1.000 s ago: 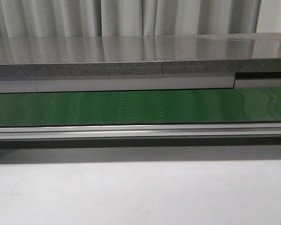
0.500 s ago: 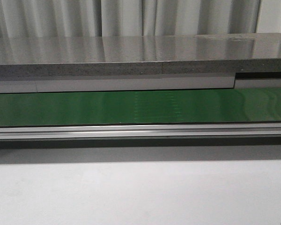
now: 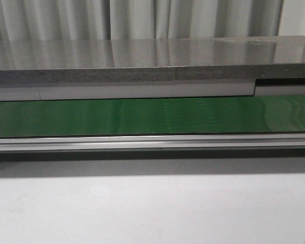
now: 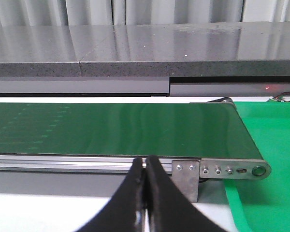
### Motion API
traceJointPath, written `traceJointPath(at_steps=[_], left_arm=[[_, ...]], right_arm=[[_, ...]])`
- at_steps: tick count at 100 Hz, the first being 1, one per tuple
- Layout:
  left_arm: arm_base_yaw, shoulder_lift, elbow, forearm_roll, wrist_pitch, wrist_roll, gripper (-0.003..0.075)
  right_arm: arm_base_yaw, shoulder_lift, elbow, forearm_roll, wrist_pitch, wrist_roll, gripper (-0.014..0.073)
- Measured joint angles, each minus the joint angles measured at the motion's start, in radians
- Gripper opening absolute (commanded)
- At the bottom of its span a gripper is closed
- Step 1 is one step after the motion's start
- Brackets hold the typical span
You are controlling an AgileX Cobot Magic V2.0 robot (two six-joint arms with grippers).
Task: Move button from left to right
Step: 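Lower the left gripper around the yellow push-button and close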
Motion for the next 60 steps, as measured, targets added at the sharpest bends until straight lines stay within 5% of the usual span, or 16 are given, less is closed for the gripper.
traceJointPath(at_steps=[9,16,60], left_arm=[[0.000,0.000,0.000,0.000,0.020,0.000,0.0554],[0.000,0.000,0.000,0.000,0.020,0.000,0.0620],[0.042,0.105,-0.077,0.060,0.110,0.000,0.0619]], right_arm=[[0.000,0.000,0.000,0.000,0.000,0.000,-0.0067],[0.000,0.000,0.000,0.000,0.000,0.000,-0.0067],[0.000,0.000,0.000,0.000,0.000,0.000,-0.0067]])
